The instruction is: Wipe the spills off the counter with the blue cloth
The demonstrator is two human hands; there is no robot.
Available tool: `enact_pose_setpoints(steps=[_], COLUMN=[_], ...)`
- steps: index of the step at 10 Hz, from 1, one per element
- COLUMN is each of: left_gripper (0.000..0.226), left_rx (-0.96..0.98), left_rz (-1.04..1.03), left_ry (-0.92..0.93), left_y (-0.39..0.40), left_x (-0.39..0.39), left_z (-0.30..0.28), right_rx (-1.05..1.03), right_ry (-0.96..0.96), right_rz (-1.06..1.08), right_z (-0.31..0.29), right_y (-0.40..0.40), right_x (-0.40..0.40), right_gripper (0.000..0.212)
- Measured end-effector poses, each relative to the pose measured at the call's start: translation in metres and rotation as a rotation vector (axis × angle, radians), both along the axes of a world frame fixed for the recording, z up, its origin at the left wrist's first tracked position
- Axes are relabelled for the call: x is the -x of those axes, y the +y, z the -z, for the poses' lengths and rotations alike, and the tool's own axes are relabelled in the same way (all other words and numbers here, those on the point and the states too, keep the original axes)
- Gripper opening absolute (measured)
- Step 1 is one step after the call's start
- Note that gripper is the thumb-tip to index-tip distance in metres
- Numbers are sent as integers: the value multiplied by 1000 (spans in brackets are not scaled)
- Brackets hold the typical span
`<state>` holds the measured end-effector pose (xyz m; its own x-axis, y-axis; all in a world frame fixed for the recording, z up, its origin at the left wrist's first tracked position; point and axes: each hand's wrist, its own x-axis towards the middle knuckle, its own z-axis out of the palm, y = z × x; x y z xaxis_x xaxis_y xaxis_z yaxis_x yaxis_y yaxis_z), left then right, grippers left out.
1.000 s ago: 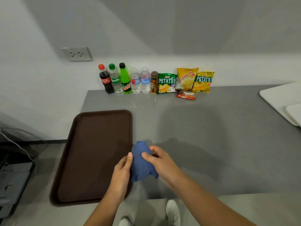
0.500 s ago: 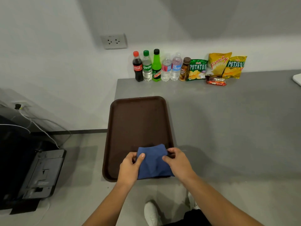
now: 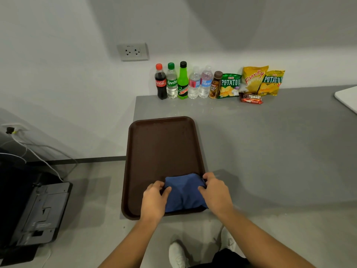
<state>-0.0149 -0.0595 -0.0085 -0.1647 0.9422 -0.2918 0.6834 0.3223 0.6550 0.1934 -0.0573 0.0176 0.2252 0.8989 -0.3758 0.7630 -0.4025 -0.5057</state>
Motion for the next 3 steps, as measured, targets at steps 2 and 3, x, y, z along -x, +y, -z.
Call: enact_pose_setpoints(steps=[2, 3], left_gripper=[35, 32], left_rx=[-37, -143], left_rz=[-10, -23], left_ry=[38, 29], left_y=[1, 6], left_x=[4, 2], left_z=[-1, -9], right_rx=[6, -17], right_ry=[-109, -147], right_rz=[-110, -131], right_z=[-3, -5], right_y=[1, 2], right_x=[-5, -8], right_gripper=[40, 43])
